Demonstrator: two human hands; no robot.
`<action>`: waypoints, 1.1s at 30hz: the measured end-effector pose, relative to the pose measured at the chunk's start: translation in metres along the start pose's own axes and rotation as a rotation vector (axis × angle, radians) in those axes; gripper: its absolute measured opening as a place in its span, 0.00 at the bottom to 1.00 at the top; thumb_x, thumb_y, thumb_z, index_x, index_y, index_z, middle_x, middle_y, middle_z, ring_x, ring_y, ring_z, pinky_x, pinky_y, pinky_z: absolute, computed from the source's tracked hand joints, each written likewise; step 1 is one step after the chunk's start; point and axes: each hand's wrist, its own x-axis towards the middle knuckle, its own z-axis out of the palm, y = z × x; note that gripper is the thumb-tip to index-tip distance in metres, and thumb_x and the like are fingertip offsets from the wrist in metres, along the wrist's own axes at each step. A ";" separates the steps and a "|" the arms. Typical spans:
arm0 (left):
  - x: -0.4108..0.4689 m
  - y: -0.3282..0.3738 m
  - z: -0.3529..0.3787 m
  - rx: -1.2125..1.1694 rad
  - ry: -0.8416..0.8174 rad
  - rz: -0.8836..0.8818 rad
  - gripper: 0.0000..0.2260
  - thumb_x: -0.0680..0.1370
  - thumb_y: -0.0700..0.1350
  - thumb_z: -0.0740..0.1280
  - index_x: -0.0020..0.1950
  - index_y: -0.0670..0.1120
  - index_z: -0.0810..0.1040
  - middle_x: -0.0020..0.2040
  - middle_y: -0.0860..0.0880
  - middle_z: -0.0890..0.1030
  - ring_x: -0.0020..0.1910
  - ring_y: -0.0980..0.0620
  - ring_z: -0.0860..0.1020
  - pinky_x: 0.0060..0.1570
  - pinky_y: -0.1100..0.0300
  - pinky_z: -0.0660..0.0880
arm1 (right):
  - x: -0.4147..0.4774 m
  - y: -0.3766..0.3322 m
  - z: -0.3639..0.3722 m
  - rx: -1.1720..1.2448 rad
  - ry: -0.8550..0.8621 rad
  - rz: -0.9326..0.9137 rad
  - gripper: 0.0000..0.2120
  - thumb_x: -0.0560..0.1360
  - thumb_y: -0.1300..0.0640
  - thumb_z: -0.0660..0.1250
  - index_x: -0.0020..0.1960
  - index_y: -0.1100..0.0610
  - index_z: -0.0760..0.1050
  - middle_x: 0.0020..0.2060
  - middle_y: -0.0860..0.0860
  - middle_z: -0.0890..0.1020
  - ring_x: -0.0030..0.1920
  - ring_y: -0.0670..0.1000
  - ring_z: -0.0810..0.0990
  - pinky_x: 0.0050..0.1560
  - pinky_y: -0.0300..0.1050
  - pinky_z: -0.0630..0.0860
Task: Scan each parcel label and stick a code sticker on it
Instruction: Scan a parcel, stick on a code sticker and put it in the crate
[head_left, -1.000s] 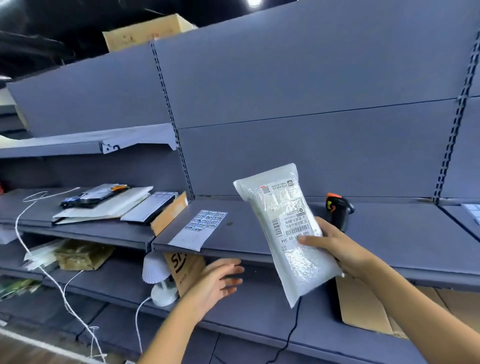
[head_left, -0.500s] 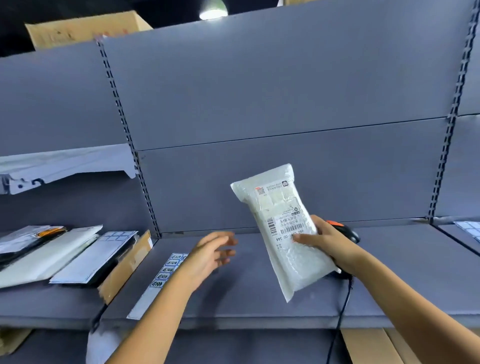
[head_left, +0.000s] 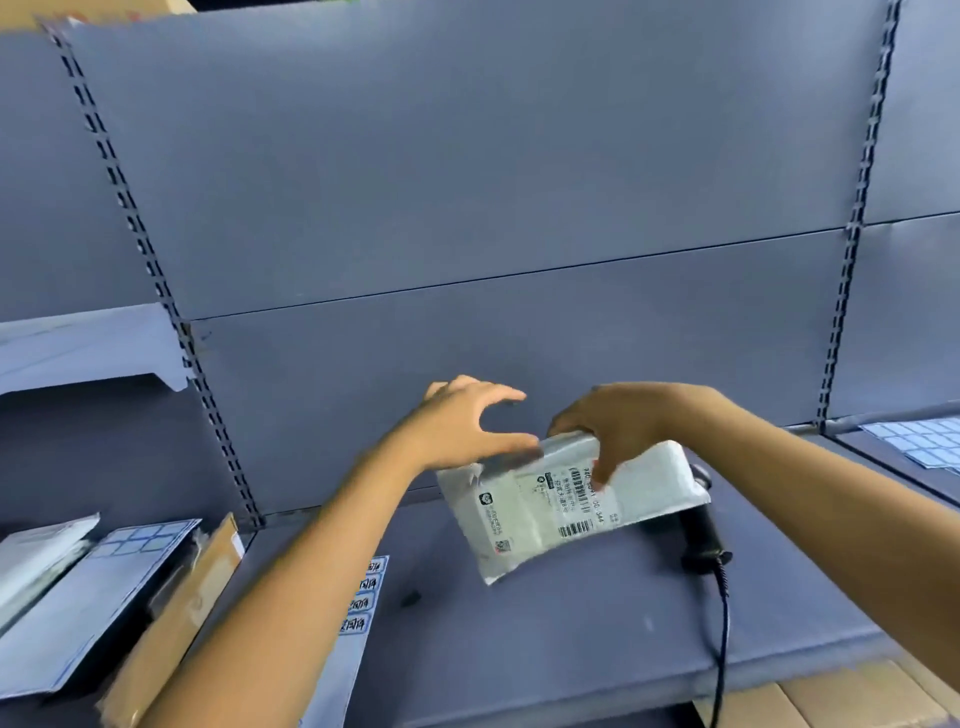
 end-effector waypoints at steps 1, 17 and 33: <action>0.003 0.003 0.004 0.009 -0.099 -0.023 0.29 0.67 0.71 0.66 0.63 0.59 0.74 0.61 0.60 0.77 0.64 0.55 0.70 0.66 0.55 0.64 | 0.005 -0.004 -0.005 -0.029 -0.010 -0.012 0.28 0.65 0.50 0.77 0.63 0.46 0.72 0.52 0.41 0.78 0.54 0.46 0.75 0.57 0.46 0.72; -0.026 -0.050 0.057 -0.997 0.277 -0.364 0.19 0.75 0.59 0.66 0.52 0.44 0.80 0.51 0.44 0.84 0.51 0.47 0.81 0.56 0.47 0.75 | 0.034 -0.018 0.064 1.453 0.644 0.183 0.26 0.78 0.52 0.65 0.73 0.54 0.62 0.65 0.50 0.74 0.57 0.50 0.78 0.60 0.49 0.74; -0.086 -0.080 0.072 -0.720 0.215 -0.617 0.16 0.79 0.59 0.58 0.48 0.47 0.73 0.45 0.48 0.78 0.42 0.54 0.75 0.43 0.62 0.72 | 0.061 -0.055 0.113 1.553 0.364 0.118 0.09 0.79 0.58 0.62 0.58 0.54 0.74 0.47 0.53 0.84 0.41 0.50 0.83 0.35 0.41 0.78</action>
